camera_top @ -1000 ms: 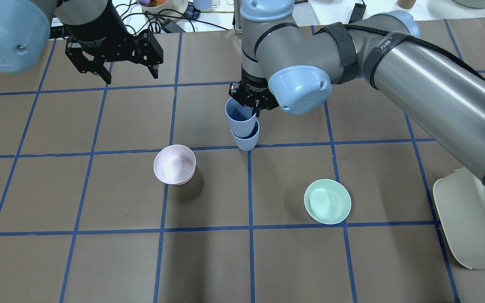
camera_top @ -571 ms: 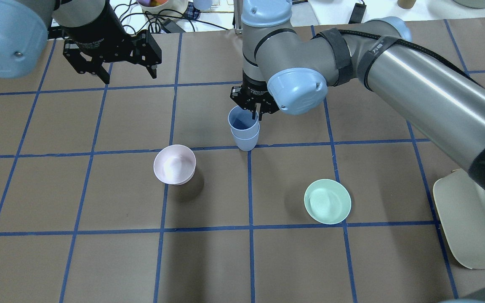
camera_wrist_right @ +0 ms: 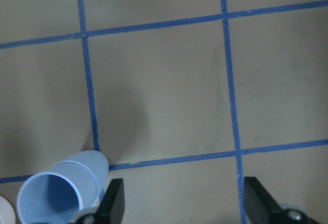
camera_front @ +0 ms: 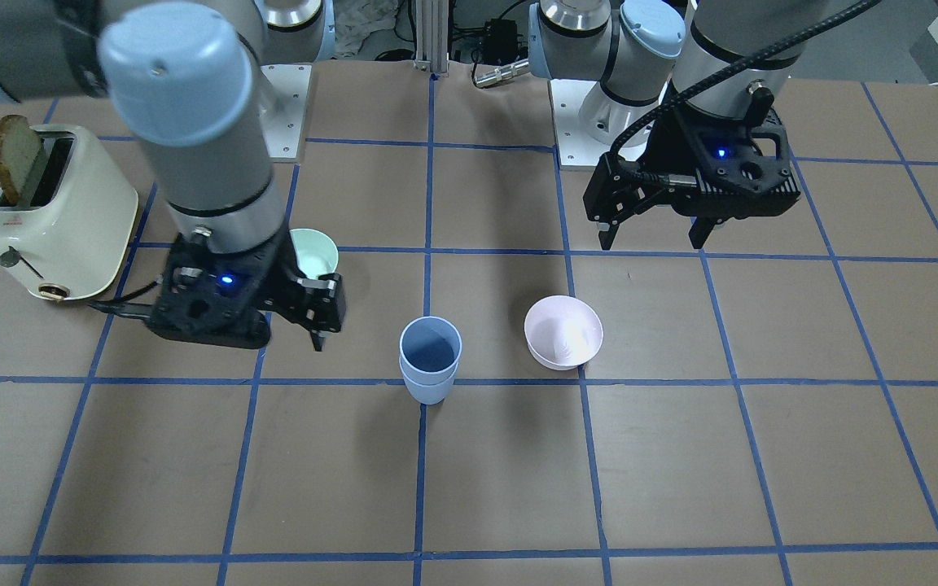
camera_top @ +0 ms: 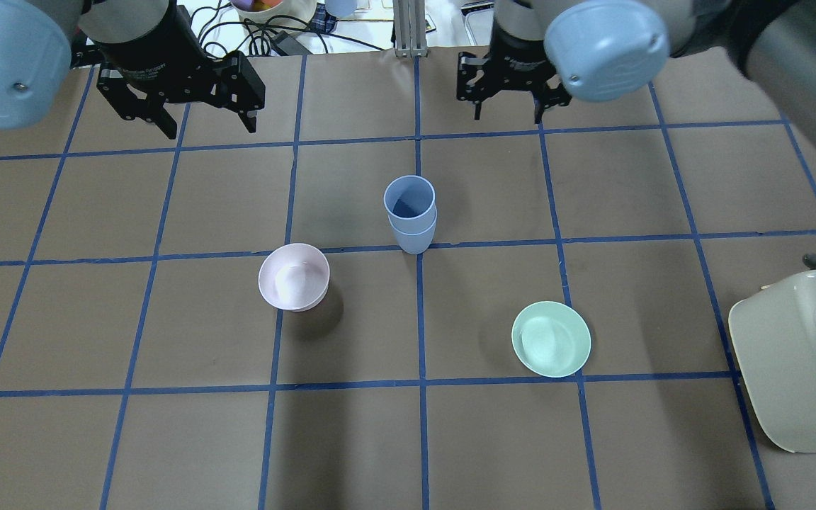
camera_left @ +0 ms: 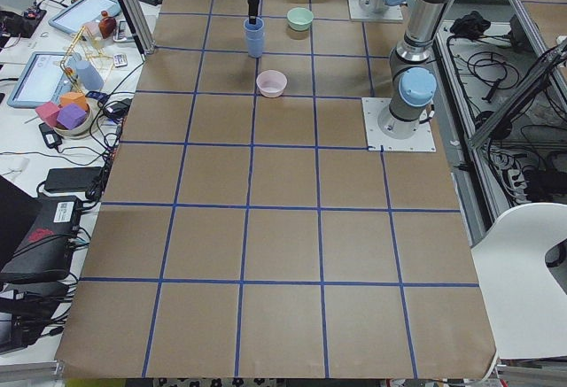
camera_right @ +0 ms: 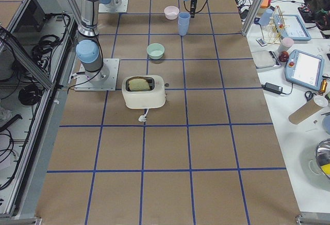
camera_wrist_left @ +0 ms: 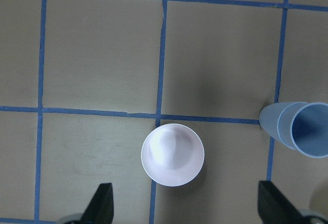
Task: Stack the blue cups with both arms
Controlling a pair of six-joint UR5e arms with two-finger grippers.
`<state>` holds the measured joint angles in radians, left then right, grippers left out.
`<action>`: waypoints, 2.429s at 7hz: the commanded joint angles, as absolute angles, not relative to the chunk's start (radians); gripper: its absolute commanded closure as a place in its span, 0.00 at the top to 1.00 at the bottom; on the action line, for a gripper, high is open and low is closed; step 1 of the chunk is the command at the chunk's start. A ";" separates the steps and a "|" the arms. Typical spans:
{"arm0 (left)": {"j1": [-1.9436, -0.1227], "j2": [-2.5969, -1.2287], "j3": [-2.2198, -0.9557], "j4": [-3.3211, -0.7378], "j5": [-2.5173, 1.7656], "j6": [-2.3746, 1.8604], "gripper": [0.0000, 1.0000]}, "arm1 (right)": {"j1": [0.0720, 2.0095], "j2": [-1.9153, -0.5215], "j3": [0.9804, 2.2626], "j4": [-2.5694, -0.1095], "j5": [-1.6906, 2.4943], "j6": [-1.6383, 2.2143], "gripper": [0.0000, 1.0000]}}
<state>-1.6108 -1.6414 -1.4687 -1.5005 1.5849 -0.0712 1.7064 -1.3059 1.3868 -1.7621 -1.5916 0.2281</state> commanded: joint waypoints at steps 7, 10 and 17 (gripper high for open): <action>-1.611 -1.643 -1.465 -1.499 1.589 -0.078 1.00 | 1.588 -1.491 1.508 -1.684 -1.601 -0.034 1.00; -1.609 -1.641 -1.466 -1.499 1.591 -0.078 1.00 | 1.586 -1.491 1.508 -1.684 -1.603 -0.029 1.00; -1.609 -1.632 -1.462 -1.534 1.591 -0.083 1.00 | 1.586 -1.491 1.509 -1.683 -1.603 -0.026 1.00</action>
